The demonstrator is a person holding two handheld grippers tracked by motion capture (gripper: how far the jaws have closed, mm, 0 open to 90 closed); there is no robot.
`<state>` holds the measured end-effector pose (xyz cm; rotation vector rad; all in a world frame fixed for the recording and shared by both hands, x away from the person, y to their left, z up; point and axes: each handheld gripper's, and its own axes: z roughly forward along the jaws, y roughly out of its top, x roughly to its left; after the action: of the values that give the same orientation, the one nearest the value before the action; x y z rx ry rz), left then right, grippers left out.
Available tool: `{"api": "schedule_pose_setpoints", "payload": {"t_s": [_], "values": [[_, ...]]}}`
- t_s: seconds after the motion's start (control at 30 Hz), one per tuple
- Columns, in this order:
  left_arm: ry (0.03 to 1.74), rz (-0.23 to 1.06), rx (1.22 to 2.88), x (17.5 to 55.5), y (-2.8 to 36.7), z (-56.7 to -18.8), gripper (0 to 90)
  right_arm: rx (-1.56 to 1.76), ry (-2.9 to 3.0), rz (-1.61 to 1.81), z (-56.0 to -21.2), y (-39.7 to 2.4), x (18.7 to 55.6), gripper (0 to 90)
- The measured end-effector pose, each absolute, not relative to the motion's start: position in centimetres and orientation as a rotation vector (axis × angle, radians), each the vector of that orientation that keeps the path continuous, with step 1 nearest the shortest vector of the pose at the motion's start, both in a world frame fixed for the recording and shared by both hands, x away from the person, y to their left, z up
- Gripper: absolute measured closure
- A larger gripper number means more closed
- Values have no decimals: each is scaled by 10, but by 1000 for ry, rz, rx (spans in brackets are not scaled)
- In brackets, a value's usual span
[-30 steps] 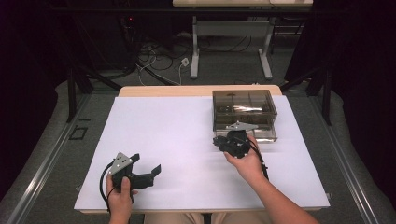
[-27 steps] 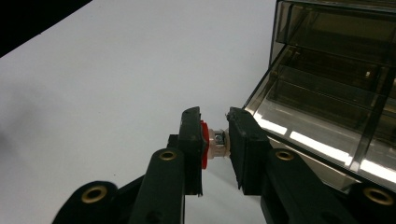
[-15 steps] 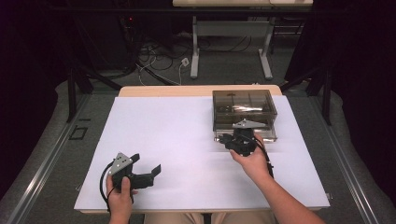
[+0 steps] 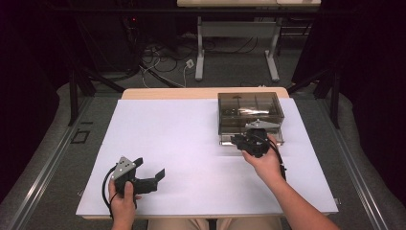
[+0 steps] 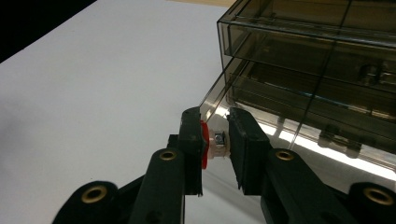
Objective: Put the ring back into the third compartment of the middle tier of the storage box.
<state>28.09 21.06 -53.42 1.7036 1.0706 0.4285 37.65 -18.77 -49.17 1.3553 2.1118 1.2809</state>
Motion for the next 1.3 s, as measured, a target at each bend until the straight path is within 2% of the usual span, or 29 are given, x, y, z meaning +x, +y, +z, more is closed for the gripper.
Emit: {"api": "schedule_pose_setpoints", "payload": {"t_s": [1.3], "values": [[1072, 430, 1704, 281, 211, -534, 4, 1459, 2007, 1224, -487, -241, 387, 759]]}}
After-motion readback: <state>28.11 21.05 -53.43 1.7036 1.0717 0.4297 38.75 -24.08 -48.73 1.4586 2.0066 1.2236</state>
